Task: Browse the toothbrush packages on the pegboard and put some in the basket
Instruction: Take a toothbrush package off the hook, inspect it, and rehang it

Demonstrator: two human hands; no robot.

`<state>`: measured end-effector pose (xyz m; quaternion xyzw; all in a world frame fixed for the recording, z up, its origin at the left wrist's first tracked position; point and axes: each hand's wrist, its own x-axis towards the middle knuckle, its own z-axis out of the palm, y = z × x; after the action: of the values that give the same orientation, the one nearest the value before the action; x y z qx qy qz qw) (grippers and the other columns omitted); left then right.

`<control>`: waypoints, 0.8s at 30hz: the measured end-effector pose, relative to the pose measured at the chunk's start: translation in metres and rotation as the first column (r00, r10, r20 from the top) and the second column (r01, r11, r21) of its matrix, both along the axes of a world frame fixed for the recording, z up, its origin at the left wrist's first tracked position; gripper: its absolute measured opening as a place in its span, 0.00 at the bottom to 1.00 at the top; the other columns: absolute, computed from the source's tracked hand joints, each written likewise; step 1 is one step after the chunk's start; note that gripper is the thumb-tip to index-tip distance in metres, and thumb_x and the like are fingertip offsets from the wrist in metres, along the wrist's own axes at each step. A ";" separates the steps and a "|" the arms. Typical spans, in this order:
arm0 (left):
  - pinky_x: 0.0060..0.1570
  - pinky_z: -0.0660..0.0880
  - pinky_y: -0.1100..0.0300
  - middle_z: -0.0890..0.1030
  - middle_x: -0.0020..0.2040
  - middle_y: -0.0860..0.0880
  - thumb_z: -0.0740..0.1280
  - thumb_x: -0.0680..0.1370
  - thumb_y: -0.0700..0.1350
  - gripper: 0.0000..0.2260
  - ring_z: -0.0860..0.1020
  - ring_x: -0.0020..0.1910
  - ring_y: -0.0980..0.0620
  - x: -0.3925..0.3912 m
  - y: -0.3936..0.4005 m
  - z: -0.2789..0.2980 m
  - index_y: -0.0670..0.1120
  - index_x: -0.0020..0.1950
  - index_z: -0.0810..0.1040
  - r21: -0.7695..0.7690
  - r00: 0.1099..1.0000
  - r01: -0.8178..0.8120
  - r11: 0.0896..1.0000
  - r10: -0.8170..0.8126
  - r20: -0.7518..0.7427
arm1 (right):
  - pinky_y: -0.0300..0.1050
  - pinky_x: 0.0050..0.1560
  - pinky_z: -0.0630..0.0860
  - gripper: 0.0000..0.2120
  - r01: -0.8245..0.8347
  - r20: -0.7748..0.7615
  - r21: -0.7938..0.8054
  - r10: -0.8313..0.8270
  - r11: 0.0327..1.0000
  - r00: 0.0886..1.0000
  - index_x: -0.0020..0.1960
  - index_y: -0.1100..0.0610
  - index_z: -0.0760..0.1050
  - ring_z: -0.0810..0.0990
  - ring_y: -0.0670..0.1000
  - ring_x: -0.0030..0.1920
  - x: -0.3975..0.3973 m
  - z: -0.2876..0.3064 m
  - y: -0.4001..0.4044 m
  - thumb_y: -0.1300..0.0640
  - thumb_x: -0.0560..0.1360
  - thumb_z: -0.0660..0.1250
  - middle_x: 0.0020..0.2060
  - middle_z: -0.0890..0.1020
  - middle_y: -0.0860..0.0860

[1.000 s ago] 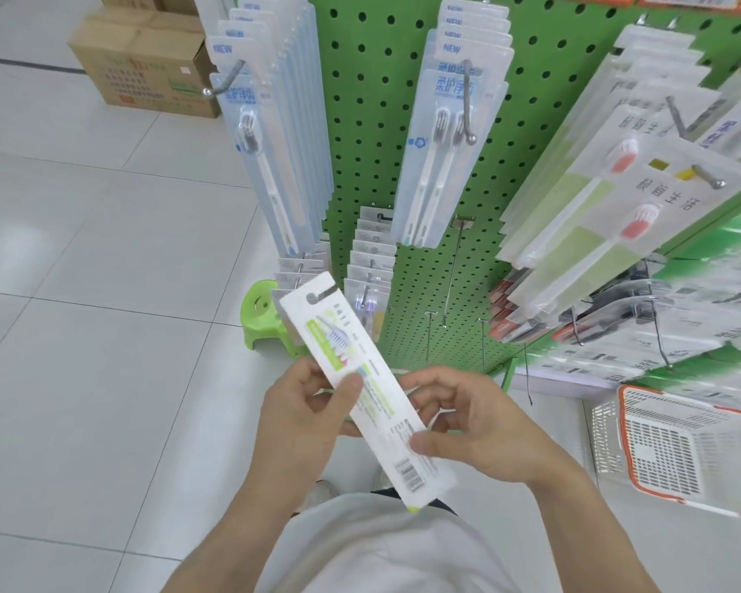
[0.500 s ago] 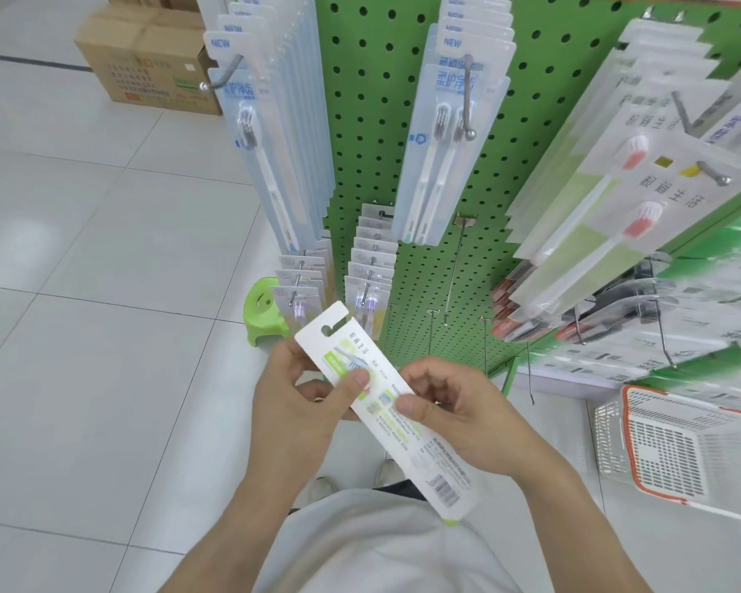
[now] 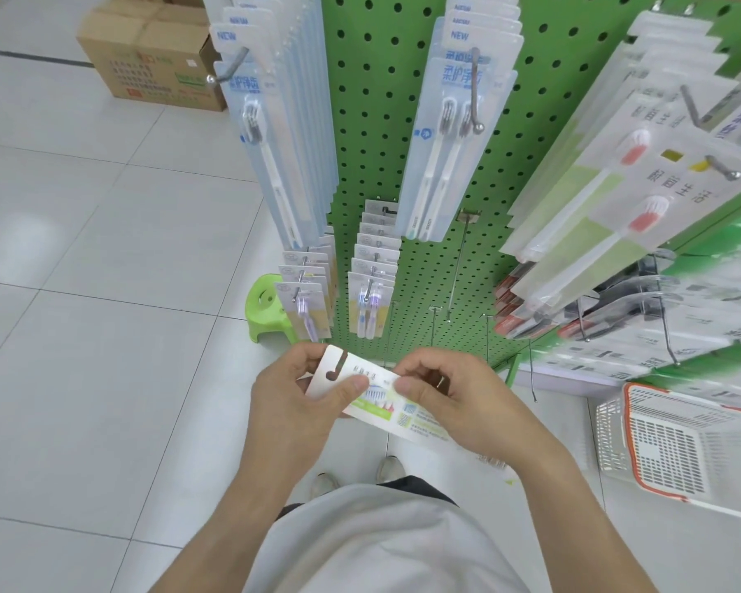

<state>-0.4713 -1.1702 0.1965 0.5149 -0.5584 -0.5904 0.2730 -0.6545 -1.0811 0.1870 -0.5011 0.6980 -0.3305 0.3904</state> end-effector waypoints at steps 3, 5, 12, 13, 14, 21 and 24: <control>0.30 0.79 0.65 0.83 0.39 0.47 0.78 0.71 0.36 0.08 0.84 0.34 0.52 0.000 -0.001 -0.001 0.43 0.47 0.82 -0.001 0.999 0.044 0.999 -0.044 0.004 | 0.36 0.38 0.68 0.04 0.021 -0.059 0.005 -0.020 1.000 0.998 0.45 0.47 0.82 0.74 0.40 0.33 0.000 -0.001 -0.001 0.52 0.78 0.72 0.36 0.80 0.40; 0.29 0.79 0.63 0.83 0.41 0.44 0.77 0.72 0.36 0.08 0.84 0.34 0.51 -0.001 0.000 -0.001 0.42 0.48 0.81 0.014 0.998 0.061 0.998 -0.061 -0.005 | 0.37 0.39 0.68 0.03 0.050 -0.021 0.006 -0.050 0.999 0.999 0.46 0.47 0.81 0.74 0.40 0.35 0.003 -0.002 -0.002 0.50 0.78 0.72 0.38 0.80 0.39; 0.31 0.82 0.57 0.80 0.46 0.41 0.77 0.73 0.38 0.13 0.81 0.34 0.55 0.002 0.004 -0.009 0.49 0.56 0.82 0.097 0.959 0.273 0.957 -0.279 0.053 | 0.34 0.36 0.69 0.05 -0.013 -0.021 0.029 0.013 1.000 1.000 0.44 0.49 0.82 0.76 0.41 0.33 0.013 -0.002 0.000 0.49 0.77 0.74 0.34 0.82 0.43; 0.31 0.82 0.57 0.80 0.45 0.41 0.76 0.74 0.38 0.10 0.80 0.34 0.55 0.002 0.004 -0.010 0.50 0.53 0.83 0.080 0.954 0.288 0.954 -0.293 0.069 | 0.34 0.37 0.70 0.05 -0.024 -0.023 0.035 0.025 0.999 0.999 0.45 0.49 0.82 0.77 0.41 0.34 0.014 -0.002 0.001 0.48 0.76 0.74 0.34 0.83 0.43; 0.31 0.82 0.57 0.81 0.43 0.42 0.75 0.75 0.37 0.09 0.81 0.33 0.54 0.003 0.003 -0.009 0.50 0.50 0.84 0.062 0.955 0.281 0.958 -0.286 0.076 | 0.36 0.38 0.72 0.06 -0.033 -0.035 0.048 0.035 0.998 0.999 0.45 0.48 0.81 0.78 0.42 0.35 0.014 -0.002 0.001 0.47 0.75 0.75 0.35 0.83 0.42; 0.29 0.80 0.60 0.84 0.43 0.46 0.72 0.76 0.34 0.10 0.84 0.39 0.43 0.011 -0.010 -0.008 0.50 0.45 0.83 0.009 0.985 0.162 0.987 -0.162 0.065 | 0.50 0.37 0.74 0.21 0.049 -0.169 0.212 -0.012 0.976 0.986 0.42 0.48 0.78 0.77 0.47 0.36 -0.003 -0.001 0.003 0.38 0.60 0.82 0.36 0.82 0.45; 0.30 0.82 0.57 0.84 0.46 0.44 0.72 0.76 0.35 0.11 0.84 0.40 0.43 0.010 -0.009 -0.008 0.51 0.45 0.83 -0.015 0.985 0.160 0.987 -0.159 0.072 | 0.51 0.34 0.71 0.18 0.064 -0.126 0.177 -0.042 0.982 0.991 0.41 0.47 0.80 0.75 0.51 0.34 -0.002 -0.002 0.003 0.38 0.62 0.81 0.35 0.82 0.48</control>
<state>-0.4610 -1.1796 0.1888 0.4863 -0.6132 -0.5861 0.2101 -0.6568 -1.0785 0.1847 -0.4640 0.7609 -0.2449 0.3818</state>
